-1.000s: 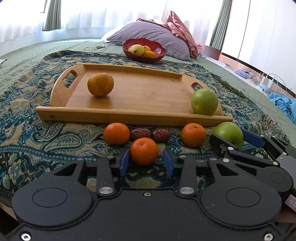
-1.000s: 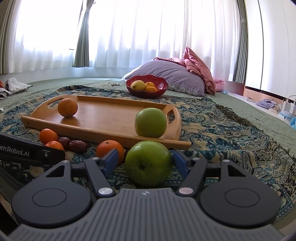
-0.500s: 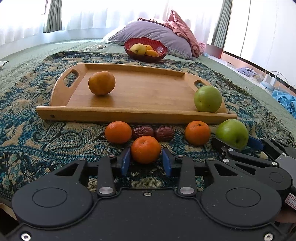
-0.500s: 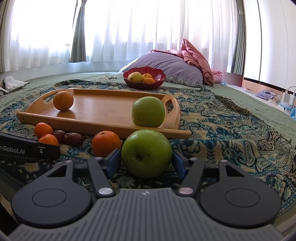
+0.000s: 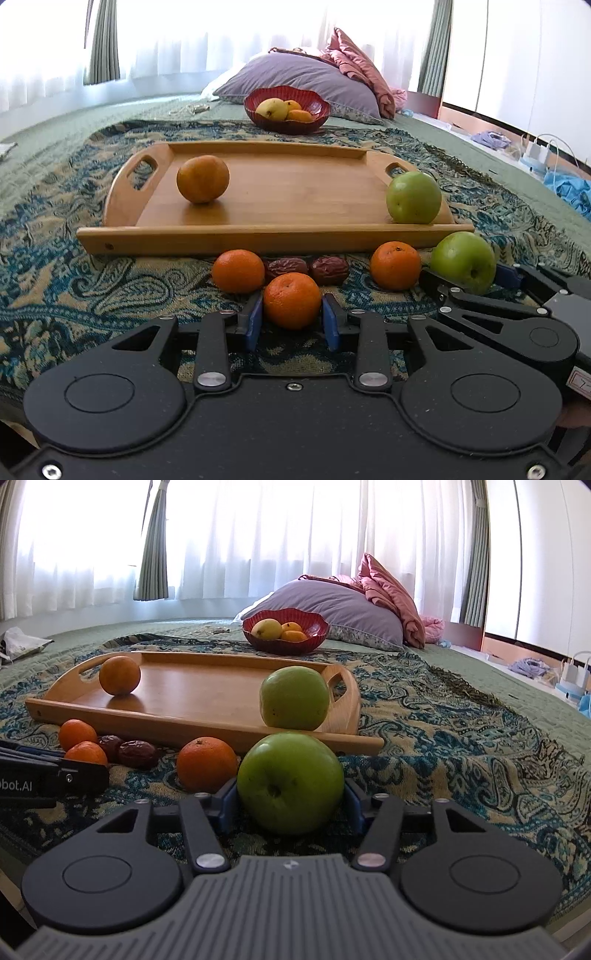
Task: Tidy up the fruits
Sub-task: 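Carry the mandarin and green apple over the tray and lower them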
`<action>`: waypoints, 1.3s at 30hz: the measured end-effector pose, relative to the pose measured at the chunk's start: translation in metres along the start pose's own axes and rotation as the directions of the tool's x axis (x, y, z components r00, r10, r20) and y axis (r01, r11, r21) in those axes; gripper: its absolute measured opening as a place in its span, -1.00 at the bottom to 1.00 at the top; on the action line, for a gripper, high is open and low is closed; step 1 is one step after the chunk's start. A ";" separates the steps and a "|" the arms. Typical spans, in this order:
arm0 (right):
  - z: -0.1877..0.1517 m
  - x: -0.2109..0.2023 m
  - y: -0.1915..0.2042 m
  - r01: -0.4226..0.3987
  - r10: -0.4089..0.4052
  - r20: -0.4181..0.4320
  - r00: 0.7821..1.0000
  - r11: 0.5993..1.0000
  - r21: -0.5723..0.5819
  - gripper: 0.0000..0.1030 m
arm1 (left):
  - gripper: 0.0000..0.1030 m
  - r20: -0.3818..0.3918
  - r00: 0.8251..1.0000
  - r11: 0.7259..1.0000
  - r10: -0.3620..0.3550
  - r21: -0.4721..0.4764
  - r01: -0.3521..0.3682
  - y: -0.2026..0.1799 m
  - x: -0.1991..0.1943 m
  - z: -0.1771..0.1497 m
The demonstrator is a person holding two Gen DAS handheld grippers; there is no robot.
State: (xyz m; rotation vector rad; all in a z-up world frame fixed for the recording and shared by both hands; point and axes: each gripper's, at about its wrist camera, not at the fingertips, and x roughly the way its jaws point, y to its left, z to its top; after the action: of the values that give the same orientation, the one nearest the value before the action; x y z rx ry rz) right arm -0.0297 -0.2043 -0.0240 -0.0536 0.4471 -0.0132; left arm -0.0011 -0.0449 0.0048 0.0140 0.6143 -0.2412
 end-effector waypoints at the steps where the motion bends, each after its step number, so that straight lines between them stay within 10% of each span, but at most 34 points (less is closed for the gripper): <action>1: 0.000 -0.001 0.001 0.000 0.000 0.002 1.000 1.000 -0.005 0.17 | -0.38 0.006 1.000 1.000 0.004 0.007 -0.004 -0.001 -0.001 0.000; 25: 0.076 0.002 -0.006 -0.032 0.028 0.055 0.998 0.997 0.067 0.16 | -0.38 0.124 0.992 1.000 0.022 -0.006 -0.022 0.049 -0.005 0.097; 39: 0.125 0.063 -0.001 -0.111 0.116 -0.094 0.989 0.992 0.050 0.16 | -0.38 0.060 0.997 0.999 0.039 -0.018 -0.038 0.084 0.048 0.152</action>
State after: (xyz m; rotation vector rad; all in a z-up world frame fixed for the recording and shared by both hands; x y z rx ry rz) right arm 0.0816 -0.2007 0.0617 0.0170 0.5462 0.0865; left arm 0.1422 0.0130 0.0970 0.0025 0.5550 -0.1981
